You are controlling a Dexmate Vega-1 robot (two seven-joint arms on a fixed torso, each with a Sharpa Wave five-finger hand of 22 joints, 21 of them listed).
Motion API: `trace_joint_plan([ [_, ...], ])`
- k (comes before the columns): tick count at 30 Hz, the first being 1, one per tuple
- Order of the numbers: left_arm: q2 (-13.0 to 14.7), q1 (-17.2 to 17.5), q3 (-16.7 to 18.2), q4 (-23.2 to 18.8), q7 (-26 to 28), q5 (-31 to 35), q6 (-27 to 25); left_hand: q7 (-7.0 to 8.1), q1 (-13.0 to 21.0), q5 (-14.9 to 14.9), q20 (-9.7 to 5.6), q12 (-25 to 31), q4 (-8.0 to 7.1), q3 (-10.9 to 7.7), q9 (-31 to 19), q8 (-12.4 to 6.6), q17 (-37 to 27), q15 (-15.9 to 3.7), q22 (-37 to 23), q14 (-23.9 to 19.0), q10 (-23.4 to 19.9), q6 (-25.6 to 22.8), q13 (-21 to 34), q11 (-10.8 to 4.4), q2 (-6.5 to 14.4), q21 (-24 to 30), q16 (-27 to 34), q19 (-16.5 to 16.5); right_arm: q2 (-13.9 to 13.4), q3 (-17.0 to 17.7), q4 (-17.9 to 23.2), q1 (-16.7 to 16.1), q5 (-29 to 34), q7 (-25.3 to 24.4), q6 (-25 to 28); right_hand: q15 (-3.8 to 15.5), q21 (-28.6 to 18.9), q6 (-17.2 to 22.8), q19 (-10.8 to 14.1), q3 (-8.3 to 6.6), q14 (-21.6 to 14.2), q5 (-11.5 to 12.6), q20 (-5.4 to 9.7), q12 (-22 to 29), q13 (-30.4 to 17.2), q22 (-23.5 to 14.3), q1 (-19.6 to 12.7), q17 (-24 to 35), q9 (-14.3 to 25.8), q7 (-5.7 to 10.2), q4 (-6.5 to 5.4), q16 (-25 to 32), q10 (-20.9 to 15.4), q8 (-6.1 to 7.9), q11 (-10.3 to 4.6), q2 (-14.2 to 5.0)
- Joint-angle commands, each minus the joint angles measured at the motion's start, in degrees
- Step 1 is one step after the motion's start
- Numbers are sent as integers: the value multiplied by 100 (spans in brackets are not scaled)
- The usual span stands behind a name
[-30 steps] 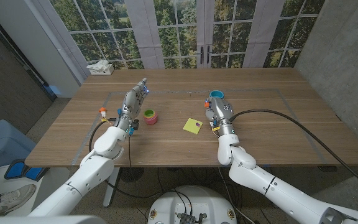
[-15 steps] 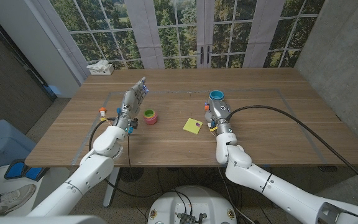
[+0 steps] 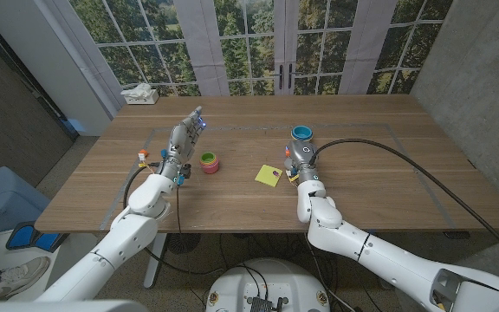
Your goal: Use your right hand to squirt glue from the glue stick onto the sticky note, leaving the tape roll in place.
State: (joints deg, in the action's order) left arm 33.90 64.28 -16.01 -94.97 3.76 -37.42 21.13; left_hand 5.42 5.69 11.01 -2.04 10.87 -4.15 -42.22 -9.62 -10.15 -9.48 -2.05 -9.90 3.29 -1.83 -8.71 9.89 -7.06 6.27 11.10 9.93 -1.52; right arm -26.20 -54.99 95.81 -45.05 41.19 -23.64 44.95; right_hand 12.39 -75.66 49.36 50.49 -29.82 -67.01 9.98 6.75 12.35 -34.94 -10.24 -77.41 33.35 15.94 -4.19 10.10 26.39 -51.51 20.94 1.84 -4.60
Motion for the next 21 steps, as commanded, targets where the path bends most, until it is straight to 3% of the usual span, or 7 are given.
trace_joint_plan([
  [1, -30, -157, -7, 209, -154, -98, 7, 8, 46, -8, -405, -7, -11, 14, -11, -2, -12, -687, 1, 31, 22, -13, 0, 11, 450, -19, 17, -55, 129, -319, -262, 386, 29, 376, 431, 51, -36, 743, -54, -113, 118, 63, 598, -37, 11, -35, 19, 24, -9, 565, -31, -64, -509, -95, -541, -15],
  [8, -67, -293, -30, 375, -232, -84, 59, 6, 46, -11, -418, -4, -10, 23, -11, -4, -12, -691, 1, 30, 15, -22, 1, 5, 447, -17, 18, -53, 197, -502, -359, 554, 63, 496, 708, 85, -215, 256, -75, -8, 232, 119, 569, -194, 138, -68, -34, -126, -45, 685, -7, -238, 11, -396, -619, 154],
  [11, -75, -361, -48, 452, -326, -130, 55, 13, 40, -14, -434, -3, -11, 36, -11, -6, -14, -696, 1, 27, 12, -27, 1, -3, 435, -15, 22, -50, 182, -555, -327, 634, 36, 635, 804, 78, -362, -241, -143, 91, 283, 156, 539, -224, 252, -60, 192, -114, -73, 924, -77, -318, 587, -694, -721, 309],
  [15, -88, -400, -59, 493, -302, -110, 42, 20, 25, -20, -429, -4, -16, 63, -10, -5, -18, -705, 0, 26, 16, -26, 1, 0, 411, -13, 25, -50, 149, -547, -249, 625, -2, 571, 822, 49, -542, -659, -101, 162, 294, 168, 522, -228, 386, -57, 467, -71, -107, 991, -139, -380, 1133, -912, -767, 398],
  [21, -84, -451, -63, 530, -336, -130, 28, 16, 23, -18, -427, -7, -15, 71, -10, -2, -15, -705, 0, 26, 23, -24, 2, 2, 412, -13, 23, -52, 58, -513, -78, 597, -104, 587, 827, -25, -680, -926, 37, 256, 9, 141, 551, -196, 491, -56, 752, 67, -138, 1021, -252, -213, 1335, -992, -801, 341],
])
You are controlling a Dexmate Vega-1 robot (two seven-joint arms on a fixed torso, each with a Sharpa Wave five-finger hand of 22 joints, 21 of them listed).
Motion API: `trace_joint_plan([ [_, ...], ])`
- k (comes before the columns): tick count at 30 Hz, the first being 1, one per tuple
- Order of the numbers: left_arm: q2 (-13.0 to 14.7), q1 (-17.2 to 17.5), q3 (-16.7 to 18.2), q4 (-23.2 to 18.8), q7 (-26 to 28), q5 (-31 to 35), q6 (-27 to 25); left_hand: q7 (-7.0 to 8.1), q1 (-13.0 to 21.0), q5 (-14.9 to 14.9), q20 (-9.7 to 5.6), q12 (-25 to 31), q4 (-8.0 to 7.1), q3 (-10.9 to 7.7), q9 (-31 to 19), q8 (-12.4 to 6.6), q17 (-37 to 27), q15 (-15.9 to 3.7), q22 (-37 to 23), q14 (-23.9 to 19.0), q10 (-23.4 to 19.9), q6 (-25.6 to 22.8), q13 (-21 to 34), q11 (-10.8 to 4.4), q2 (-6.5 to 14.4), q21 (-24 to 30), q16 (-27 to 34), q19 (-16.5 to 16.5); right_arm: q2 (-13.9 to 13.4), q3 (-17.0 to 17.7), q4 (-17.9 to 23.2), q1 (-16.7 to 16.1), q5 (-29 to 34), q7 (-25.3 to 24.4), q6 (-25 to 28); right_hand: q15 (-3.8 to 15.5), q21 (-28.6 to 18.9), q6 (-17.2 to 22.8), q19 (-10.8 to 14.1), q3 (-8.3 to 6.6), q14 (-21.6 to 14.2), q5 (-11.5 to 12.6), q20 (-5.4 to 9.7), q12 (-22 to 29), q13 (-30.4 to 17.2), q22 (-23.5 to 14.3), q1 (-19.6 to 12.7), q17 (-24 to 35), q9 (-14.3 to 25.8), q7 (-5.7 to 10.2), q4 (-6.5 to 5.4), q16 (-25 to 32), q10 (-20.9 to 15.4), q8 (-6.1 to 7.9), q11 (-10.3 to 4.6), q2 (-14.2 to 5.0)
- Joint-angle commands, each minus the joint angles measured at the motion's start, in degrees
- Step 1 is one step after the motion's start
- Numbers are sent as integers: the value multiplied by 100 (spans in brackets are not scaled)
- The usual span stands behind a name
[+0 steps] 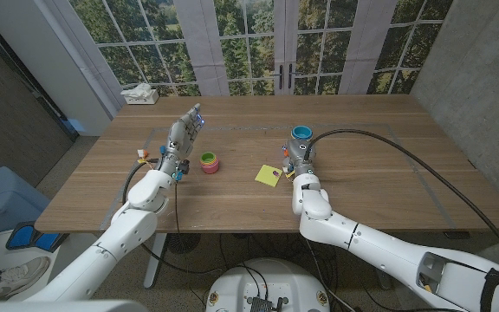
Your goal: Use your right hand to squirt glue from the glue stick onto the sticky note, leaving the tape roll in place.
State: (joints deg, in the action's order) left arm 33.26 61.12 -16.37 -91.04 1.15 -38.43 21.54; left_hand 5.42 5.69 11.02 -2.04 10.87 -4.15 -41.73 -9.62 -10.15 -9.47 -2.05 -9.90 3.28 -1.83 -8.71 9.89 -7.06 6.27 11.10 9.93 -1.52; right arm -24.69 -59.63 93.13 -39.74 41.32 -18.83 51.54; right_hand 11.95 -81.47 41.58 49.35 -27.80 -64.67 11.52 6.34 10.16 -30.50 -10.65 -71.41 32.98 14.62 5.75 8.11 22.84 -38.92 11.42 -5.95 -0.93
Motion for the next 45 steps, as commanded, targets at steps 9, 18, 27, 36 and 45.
trace_joint_plan([
  [9, -24, -163, -39, 179, -93, -29, -13, 33, 26, -15, -417, -9, -7, 27, -10, 4, -11, -687, 0, 35, 29, -11, 2, -3, 414, -12, 17, -57, -330, 135, 695, -207, -163, -241, 61, 7, -258, -506, 389, 151, -649, -34, 611, 78, 195, -14, 352, 380, -64, 72, -59, 451, 96, -90, -2, -79],
  [18, -18, -185, -52, 171, -117, -21, -6, 50, 32, -14, -390, -14, 16, 40, -9, 13, -5, -661, 0, 38, 46, 18, 2, -28, 400, -10, 13, -54, -449, 694, 918, -749, -400, -1354, -921, 0, -302, -276, 449, 103, -645, -8, 622, 213, 293, -3, 400, 482, -107, 49, -26, 459, -264, 52, -21, -167],
  [27, 1, -109, -35, 102, -86, -26, 1, 63, 37, -13, -381, -16, 32, 49, -9, 15, -2, -655, 0, 40, 56, 34, 2, -20, 395, -9, 11, -54, -424, 1061, 850, -1053, -549, -2080, -1688, -55, -153, -94, 223, 126, -530, -9, 593, 243, 381, 62, 801, 532, -148, 6, -181, 380, -431, 108, -14, -197],
  [36, 32, -82, -28, 49, -92, -12, 8, 67, 42, -14, -378, -18, 54, 62, -10, 17, 1, -634, 1, 40, 67, 49, 2, -11, 383, -5, 9, -46, -423, 1432, 934, -1316, -808, -2380, -2177, -111, 285, 95, 12, -43, -168, 125, 455, 242, 526, 120, 1668, 606, -190, -139, -582, 178, -566, 125, 113, -527],
  [45, 70, -24, -13, -45, -86, 13, 34, 33, 48, -12, -390, -21, 70, 69, -10, 16, 1, -625, 1, 35, 82, 59, 2, 17, 389, -3, 11, -41, -369, 1822, 1005, -1571, -1291, -2541, -2693, -98, 876, 295, -492, -300, 620, 331, -14, 240, 638, 150, 2232, 608, -233, -206, -589, -177, -721, 117, 179, -403],
])
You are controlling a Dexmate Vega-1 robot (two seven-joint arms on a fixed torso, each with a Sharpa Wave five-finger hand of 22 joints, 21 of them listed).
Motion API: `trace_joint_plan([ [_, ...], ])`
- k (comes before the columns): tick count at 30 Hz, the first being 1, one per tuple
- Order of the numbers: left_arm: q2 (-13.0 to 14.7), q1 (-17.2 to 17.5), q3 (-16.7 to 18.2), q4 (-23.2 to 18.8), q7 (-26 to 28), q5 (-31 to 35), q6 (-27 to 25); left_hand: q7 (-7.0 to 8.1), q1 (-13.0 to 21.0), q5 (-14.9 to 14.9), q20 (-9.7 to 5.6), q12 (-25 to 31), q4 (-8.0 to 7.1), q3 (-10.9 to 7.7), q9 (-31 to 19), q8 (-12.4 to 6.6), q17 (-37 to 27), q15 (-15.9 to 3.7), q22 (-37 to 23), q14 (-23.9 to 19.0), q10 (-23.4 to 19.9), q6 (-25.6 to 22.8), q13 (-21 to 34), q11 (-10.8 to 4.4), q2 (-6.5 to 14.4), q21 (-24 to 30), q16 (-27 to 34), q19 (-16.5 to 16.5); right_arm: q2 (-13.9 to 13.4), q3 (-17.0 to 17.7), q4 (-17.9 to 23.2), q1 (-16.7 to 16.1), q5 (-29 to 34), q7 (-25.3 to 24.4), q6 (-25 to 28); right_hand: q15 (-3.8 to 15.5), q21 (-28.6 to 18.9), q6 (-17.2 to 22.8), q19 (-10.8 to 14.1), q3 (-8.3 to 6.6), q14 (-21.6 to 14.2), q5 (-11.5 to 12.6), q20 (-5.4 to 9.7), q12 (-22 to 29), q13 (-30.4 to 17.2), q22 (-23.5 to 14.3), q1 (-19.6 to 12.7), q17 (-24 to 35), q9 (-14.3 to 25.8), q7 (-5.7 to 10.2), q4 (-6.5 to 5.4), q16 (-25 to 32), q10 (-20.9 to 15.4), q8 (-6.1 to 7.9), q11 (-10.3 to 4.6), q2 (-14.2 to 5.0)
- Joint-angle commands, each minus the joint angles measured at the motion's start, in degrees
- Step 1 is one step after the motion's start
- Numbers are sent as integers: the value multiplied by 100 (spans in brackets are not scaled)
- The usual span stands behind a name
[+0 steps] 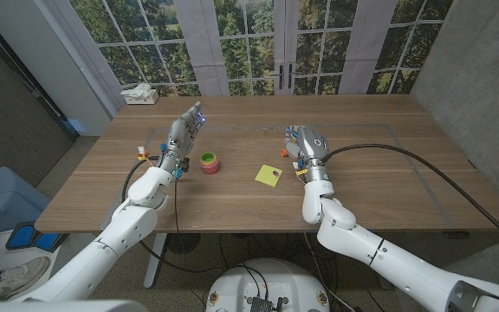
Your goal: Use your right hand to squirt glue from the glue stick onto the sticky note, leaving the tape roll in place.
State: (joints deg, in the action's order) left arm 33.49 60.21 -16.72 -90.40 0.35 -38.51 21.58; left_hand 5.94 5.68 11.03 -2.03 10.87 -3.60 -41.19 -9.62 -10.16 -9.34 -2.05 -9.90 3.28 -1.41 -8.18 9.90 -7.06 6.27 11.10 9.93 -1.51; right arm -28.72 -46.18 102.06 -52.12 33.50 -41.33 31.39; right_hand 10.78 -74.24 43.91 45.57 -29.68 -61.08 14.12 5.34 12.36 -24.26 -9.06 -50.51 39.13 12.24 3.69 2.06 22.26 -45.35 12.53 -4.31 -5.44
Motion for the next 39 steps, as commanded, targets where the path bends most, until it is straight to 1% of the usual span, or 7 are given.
trace_joint_plan([
  [1, 67, 83, 26, -133, -11, 19, 18, -14, 49, -14, -390, -22, 17, 15, -10, 18, -12, -624, 1, 39, 45, 13, 2, 25, 389, -3, 10, -40, 70, 542, 108, -373, -623, -315, -759, 18, 210, 67, -182, -128, 362, 82, 56, 4, 20, -9, 173, -8, 5, -5, 38, -156, -54, 2, 24, 77],
  [8, 154, 237, 79, -284, 63, -2, -54, -65, 51, -16, -401, -25, 41, 32, -10, 24, -11, -615, 1, 51, 67, 51, 2, 90, 374, 7, 5, -13, 123, 1012, -19, -617, -1655, -217, -1864, -24, 599, 176, -554, -210, 995, 150, -167, 18, 28, 4, 389, -83, 3, -24, 132, -392, -150, 6, 73, 82],
  [12, 175, 251, 86, -304, 77, 16, -68, -80, 55, -15, -402, -30, 52, 37, -10, 25, -10, -610, 1, 49, 84, 64, 2, 88, 373, 10, 5, -3, 53, 1168, 10, -670, -2069, 88, -2187, -149, 1127, 190, -1368, -185, 1505, 173, -282, -62, 45, -7, 526, -85, 3, -104, 284, -490, 2, -27, 160, 48],
  [15, 188, 243, 83, -301, 48, 5, -84, -95, 57, -15, -405, -32, 57, 39, -10, 28, -10, -606, 1, 51, 95, 79, 3, 75, 375, 9, 5, -2, 116, 1238, -65, -700, -2204, 54, -2369, -288, 1557, 197, -2079, -76, 2173, 169, -241, -103, 44, -32, 617, -31, 7, -134, 451, -598, 245, -52, 192, -34],
  [22, 199, 229, 83, -286, 25, -7, -105, -178, 56, -13, -411, -32, 68, 47, -10, 46, -13, -576, 1, 39, 118, 171, 5, 73, 377, 8, 10, 0, 76, 1414, -82, -784, -2597, 273, -2743, -340, 1764, 105, -2358, 48, 2648, 173, -248, -134, 81, -39, 664, 33, 6, -176, 577, -656, 466, -98, 197, -35],
  [30, 255, 216, 76, -304, 0, -3, -180, -197, 55, -13, -434, -32, 80, 53, -9, 43, -12, -564, 1, 54, 133, 202, 6, 86, 365, 10, 3, 13, 20, 1594, -176, -839, -3097, 640, -3259, -488, 1982, -113, -2587, 205, 3039, 255, -413, -152, 132, -43, 815, -2, 1, -413, 654, -749, 689, -159, 410, 90],
  [39, 310, 195, 80, -291, -55, -24, -239, -205, 61, -17, -414, -37, 110, 71, -9, 40, -9, -542, 2, 72, 168, 238, 7, 99, 351, 8, -2, 14, 78, 1804, -567, -855, -3967, 1280, -4310, -728, 2184, -1137, -2515, 522, 3558, 289, -317, -185, 237, -66, 1478, -125, -18, -508, 451, -892, 1317, -251, 529, 31],
])
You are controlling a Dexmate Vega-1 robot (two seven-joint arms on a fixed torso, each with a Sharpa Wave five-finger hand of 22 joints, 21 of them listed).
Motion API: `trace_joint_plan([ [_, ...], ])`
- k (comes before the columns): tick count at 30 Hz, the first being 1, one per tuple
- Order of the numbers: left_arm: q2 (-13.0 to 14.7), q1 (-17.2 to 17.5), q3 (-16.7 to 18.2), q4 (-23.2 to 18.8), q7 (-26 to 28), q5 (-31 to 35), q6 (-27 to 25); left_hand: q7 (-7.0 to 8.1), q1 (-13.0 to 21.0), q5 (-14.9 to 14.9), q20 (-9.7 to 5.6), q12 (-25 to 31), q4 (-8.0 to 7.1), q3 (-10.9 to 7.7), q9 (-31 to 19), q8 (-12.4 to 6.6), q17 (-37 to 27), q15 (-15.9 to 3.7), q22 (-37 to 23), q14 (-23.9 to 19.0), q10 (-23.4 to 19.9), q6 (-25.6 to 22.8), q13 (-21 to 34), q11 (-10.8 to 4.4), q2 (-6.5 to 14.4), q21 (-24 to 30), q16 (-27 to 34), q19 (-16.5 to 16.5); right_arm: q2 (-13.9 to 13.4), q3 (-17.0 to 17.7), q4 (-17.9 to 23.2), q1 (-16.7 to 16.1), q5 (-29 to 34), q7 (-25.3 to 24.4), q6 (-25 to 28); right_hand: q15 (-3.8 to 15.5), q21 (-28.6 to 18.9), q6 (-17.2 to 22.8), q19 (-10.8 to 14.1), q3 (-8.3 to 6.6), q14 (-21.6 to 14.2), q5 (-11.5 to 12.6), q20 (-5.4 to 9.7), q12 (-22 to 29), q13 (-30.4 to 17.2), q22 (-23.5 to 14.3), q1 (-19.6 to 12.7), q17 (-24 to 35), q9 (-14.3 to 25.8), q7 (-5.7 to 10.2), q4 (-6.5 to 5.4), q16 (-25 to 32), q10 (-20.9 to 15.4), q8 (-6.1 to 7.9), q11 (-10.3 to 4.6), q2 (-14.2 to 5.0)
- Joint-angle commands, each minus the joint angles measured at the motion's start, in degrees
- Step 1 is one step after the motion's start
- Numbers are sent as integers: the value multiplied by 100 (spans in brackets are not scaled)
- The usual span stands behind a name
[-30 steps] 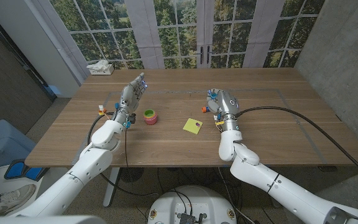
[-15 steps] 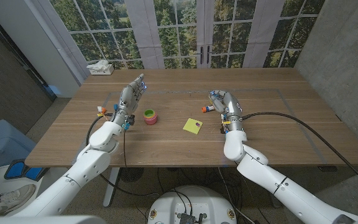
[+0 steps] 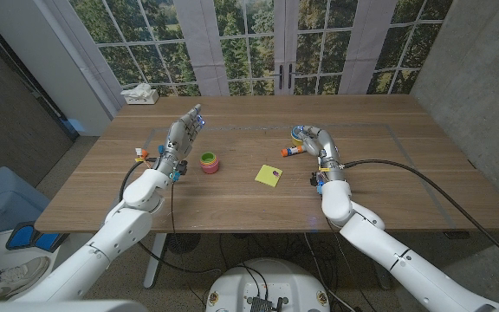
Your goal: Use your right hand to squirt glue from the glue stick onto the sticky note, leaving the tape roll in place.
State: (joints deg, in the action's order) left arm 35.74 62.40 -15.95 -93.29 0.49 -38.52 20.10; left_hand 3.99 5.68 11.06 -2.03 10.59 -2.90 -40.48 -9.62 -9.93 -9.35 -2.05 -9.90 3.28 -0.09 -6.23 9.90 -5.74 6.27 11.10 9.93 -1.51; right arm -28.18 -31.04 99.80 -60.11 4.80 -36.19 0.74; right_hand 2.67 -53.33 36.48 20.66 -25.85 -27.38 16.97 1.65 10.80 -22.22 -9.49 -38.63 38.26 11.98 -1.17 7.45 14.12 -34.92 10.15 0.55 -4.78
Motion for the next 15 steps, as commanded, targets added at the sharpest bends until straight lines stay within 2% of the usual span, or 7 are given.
trace_joint_plan([
  [1, 104, -23, 7, -14, -71, -26, -114, -6, 61, -20, -409, -9, 43, 1, -9, 17, -7, -544, 2, 75, 40, 46, 7, -42, 350, 9, -3, 19, 39, 318, -389, -58, -1222, 856, -1350, 74, 124, -490, -40, 173, 239, -14, 47, -33, 47, -22, 388, -53, 5, -25, -129, -91, 353, -9, 58, -69],
  [6, 165, 4, 29, -54, -76, -27, -154, 3, 65, -20, -400, -10, 53, 6, -9, 17, -7, -537, 3, 76, 51, 64, 6, -36, 352, 10, -2, 26, 48, 409, -443, -88, -1563, 1128, -1536, -10, 320, -808, -203, 337, 597, -166, 26, -29, 130, -14, 844, -145, -12, -96, -304, -197, 657, 28, 122, -176],
  [7, 183, 11, 34, -66, -78, -29, -169, 5, 65, -20, -403, -10, 55, 6, -9, 16, -7, -534, 3, 73, 55, 66, 6, -34, 354, 10, -1, 26, 50, 420, -472, -92, -1629, 1193, -1595, 4, 356, -881, -219, 365, 650, -203, 28, -35, 150, -13, 930, -167, -17, -117, -336, -210, 729, 23, 96, -193],
  [9, 205, 26, 46, -83, -92, -47, -183, 5, 67, -19, -403, -10, 57, 7, -9, 15, -8, -536, 3, 80, 60, 70, 6, -31, 358, 10, -3, 28, 103, 457, -500, -122, -1778, 1243, -1661, -61, 478, -1214, -294, 431, 778, -318, 23, -43, 214, -12, 1165, -237, -41, -203, -419, -230, 940, -16, 138, -253],
  [12, 263, 43, 65, -125, -109, -62, -232, 6, 68, -20, -401, -10, 63, 11, -9, 12, -8, -537, 3, 89, 67, 74, 6, -27, 361, 9, -5, 28, 76, 482, -514, -161, -1912, 1392, -1752, -100, 645, -1565, -402, 476, 1033, -467, 29, -57, 301, -9, 1428, -323, -76, -290, -519, -279, 1260, -17, 131, -340],
  [15, 292, 42, 78, -128, -149, -78, -239, 5, 70, -19, -406, -9, 67, 13, -9, 10, -9, -533, 3, 90, 68, 77, 6, -24, 364, 9, -4, 30, 34, 497, -489, -192, -1945, 1477, -1804, -100, 817, -1850, -551, 505, 1307, -571, 78, -79, 379, -2, 1608, -425, -102, -288, -562, -336, 1567, -24, 65, -332],
])
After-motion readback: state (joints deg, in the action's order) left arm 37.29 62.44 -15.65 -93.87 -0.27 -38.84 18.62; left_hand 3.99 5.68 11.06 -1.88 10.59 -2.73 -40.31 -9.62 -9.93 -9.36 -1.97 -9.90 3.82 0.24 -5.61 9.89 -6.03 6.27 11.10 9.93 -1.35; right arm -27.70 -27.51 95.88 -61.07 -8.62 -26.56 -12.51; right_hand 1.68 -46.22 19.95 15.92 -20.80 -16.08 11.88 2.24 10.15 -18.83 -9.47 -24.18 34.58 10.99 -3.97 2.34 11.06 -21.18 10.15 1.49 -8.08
